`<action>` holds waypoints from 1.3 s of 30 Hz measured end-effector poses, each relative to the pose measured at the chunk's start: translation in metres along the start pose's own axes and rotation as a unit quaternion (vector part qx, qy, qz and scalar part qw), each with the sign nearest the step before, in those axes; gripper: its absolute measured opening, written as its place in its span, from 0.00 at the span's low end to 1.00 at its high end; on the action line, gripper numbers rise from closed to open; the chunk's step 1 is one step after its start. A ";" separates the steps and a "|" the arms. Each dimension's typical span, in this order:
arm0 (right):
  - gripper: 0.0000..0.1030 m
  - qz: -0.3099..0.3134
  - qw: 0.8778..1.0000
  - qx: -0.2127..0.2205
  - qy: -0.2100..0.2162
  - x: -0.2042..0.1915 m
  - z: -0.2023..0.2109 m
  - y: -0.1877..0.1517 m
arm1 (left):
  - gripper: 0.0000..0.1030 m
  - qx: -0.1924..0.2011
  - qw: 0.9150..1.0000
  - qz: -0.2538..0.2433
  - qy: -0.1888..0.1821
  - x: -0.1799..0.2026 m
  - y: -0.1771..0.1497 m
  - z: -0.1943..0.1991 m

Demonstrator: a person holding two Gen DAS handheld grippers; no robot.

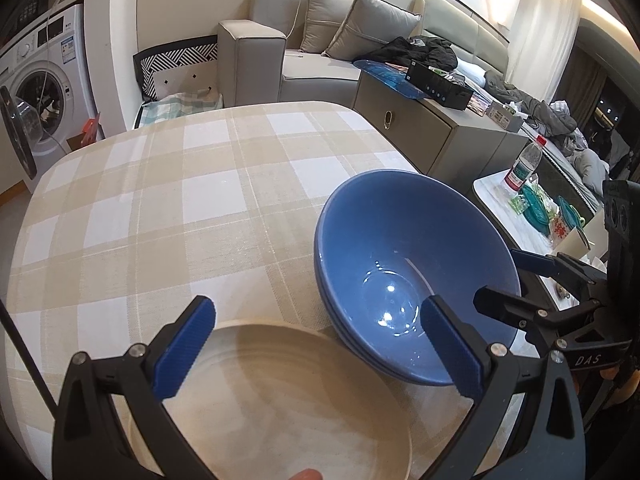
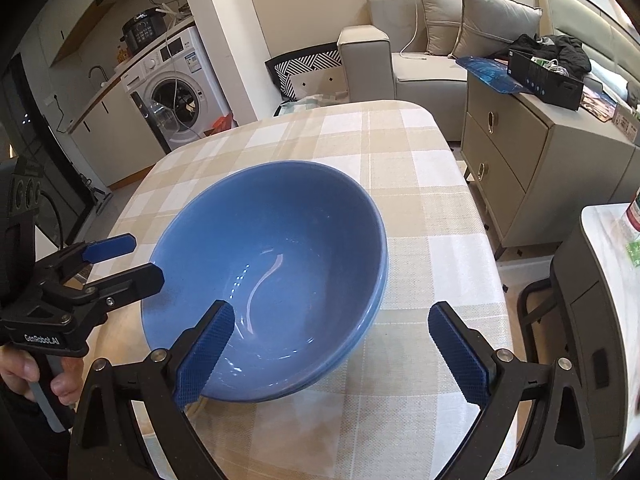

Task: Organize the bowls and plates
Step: 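Move both open grippers to the rim of the nested blue bowls, then close the left gripper on the nested bowls' rim while the right gripper also closes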

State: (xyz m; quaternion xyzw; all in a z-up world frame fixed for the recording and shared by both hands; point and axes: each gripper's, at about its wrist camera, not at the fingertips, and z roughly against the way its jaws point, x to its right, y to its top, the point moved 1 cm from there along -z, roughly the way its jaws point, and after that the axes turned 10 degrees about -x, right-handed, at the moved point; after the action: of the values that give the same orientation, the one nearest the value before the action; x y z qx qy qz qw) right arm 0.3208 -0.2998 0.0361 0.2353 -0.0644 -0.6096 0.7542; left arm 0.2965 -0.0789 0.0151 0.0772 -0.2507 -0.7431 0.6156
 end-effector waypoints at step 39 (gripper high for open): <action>0.49 -0.012 1.000 -0.017 0.015 0.005 -0.021 -0.002 | 0.38 -0.028 0.999 -0.013 -0.021 0.015 0.002 -0.028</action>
State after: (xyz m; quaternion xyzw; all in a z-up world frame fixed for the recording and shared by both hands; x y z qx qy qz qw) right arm 0.3285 -0.2988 0.0161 0.2325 -0.0398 -0.6157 0.7519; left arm 0.3065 -0.1013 -0.0047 0.0475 -0.2411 -0.7591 0.6028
